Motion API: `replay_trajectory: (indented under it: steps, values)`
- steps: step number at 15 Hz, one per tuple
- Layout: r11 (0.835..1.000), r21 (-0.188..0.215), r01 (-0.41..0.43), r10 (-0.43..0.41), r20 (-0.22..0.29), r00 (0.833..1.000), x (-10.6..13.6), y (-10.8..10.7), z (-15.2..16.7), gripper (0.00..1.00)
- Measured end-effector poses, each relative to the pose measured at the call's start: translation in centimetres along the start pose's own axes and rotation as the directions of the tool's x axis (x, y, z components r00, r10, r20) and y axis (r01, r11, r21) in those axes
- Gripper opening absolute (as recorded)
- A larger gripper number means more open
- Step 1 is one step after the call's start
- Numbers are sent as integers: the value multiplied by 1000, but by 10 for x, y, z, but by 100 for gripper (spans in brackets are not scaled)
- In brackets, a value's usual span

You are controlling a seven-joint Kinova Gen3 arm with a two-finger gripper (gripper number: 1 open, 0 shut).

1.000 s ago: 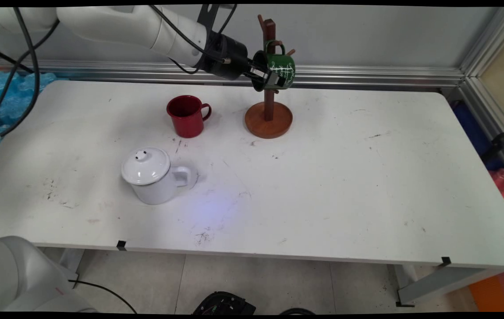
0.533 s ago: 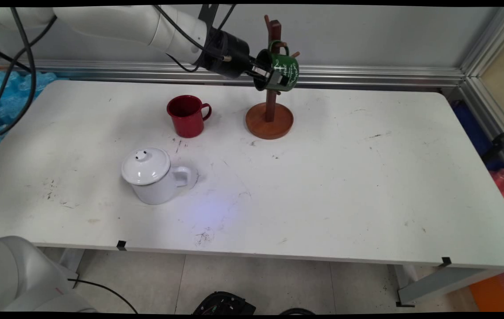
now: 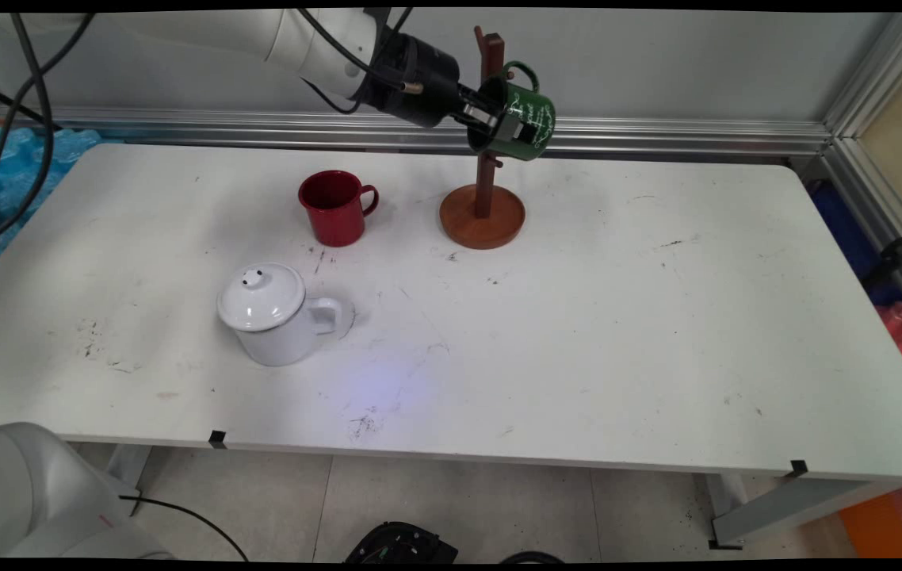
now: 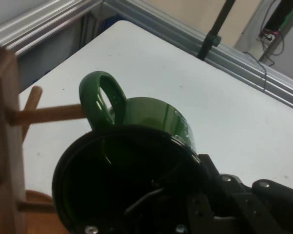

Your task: Place the picked object on the table

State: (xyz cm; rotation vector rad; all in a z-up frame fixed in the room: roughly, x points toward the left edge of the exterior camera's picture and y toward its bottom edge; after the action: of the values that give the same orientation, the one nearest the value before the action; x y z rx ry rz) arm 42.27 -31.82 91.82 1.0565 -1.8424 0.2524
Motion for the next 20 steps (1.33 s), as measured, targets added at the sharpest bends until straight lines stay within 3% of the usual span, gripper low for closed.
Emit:
replay_trajectory:
  steps: [11,15,20]
  values:
    - [997,-58,-55,57,19,998,15,29,-19,0]
    - [995,-44,-89,92,70,993,14,39,-30,0]
    - [991,-14,-133,134,174,976,8,52,-44,0]
